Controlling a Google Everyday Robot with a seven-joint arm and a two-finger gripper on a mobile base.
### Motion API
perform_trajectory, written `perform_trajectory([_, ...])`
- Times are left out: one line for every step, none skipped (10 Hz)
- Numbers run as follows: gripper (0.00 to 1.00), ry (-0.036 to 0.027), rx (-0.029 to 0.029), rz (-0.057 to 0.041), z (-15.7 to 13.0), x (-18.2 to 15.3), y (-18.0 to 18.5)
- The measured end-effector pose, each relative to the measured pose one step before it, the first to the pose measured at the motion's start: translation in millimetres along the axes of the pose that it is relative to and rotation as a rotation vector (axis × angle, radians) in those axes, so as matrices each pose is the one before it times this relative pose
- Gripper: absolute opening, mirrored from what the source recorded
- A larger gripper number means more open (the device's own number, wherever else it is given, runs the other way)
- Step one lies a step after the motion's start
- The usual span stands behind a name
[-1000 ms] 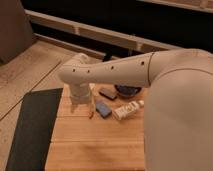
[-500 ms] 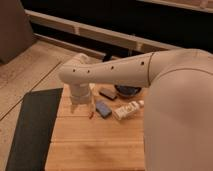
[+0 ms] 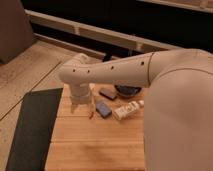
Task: Place the ceramic cup in the ceramic bowl
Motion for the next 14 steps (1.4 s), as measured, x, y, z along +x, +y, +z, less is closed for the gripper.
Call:
perform_trajectory([0.65,0.00001,0.00001,0.00003,0.03,-0.01,-0.01])
perform_trajectory([0.65,0.0,0.0,-0.00001,0.0,0.0,-0.02])
perform_trajectory([0.65,-0.00012,-0.00001,0.00004,-0.07,-0.02,0.0])
perform_trajectory([0.65,-0.00067,0.00042,-0.00076,0.06,-0.16,0.07])
perform_trajectory([0.65,-0.00453,-0.00097,-0.0025,0.38,-1.28,0.85])
perform_trajectory([0.65,-0.02569,-0.00532,-0.00267,1.41,-7.64,1.71])
perform_trajectory([0.65,-0.0384,-0.01653,0.00015,0.9,-13.03,0.46])
perform_trajectory([0.65,-0.0369,-0.01372,-0.01052,-0.23,-13.73,-3.62])
perform_trajectory([0.65,-0.06492,-0.02236,-0.02484,-4.84,-23.96,-11.45])
perform_trajectory([0.65,-0.05625,-0.01091,-0.028,-7.28,-19.61,-13.42])
perform_trajectory([0.65,-0.04815,-0.00561,-0.02754,-8.68,-15.72,-12.91])
perform_trajectory([0.65,-0.04025,-0.00376,-0.02527,-10.63,-12.0,-15.75])
perform_trajectory([0.65,-0.00921,-0.0019,-0.00839,-2.42,-2.7,-3.22])
perform_trajectory([0.65,-0.00219,-0.001,-0.00252,-0.53,-0.69,0.19])
